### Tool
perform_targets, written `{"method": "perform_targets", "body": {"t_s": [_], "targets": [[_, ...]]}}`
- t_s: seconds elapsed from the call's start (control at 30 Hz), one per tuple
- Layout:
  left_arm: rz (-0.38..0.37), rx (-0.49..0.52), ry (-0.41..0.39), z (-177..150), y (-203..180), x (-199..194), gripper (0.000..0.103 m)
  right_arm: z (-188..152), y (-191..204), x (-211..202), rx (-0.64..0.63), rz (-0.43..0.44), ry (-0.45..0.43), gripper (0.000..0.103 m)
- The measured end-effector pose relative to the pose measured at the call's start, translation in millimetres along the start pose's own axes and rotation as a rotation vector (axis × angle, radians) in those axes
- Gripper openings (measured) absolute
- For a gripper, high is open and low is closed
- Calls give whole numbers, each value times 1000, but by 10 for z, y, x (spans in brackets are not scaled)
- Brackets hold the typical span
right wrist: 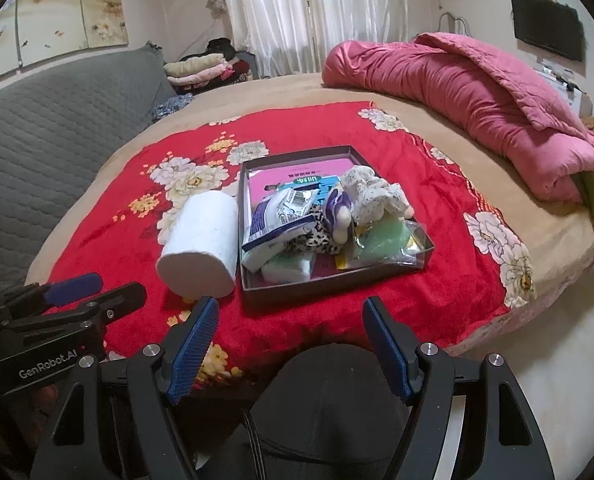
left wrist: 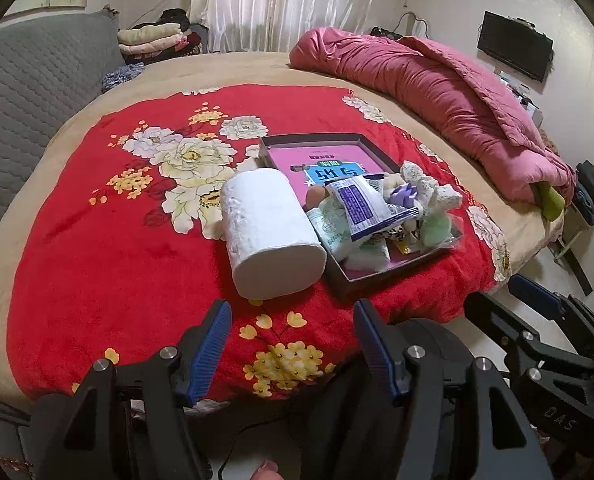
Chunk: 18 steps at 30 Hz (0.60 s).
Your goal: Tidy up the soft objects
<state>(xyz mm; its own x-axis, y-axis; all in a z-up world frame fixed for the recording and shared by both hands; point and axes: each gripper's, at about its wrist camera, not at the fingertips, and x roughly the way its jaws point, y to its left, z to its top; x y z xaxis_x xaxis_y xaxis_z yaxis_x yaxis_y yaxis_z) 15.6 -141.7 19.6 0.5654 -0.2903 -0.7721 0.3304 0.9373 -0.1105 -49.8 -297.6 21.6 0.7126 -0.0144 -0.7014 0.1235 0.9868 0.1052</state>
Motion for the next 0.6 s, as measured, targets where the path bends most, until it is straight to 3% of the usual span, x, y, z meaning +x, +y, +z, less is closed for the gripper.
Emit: {"method": "perform_targets", "body": {"t_s": [0.6], "targets": [[12, 16, 5, -49, -37, -29, 63, -54, 24, -54, -5, 3, 8, 76]]}}
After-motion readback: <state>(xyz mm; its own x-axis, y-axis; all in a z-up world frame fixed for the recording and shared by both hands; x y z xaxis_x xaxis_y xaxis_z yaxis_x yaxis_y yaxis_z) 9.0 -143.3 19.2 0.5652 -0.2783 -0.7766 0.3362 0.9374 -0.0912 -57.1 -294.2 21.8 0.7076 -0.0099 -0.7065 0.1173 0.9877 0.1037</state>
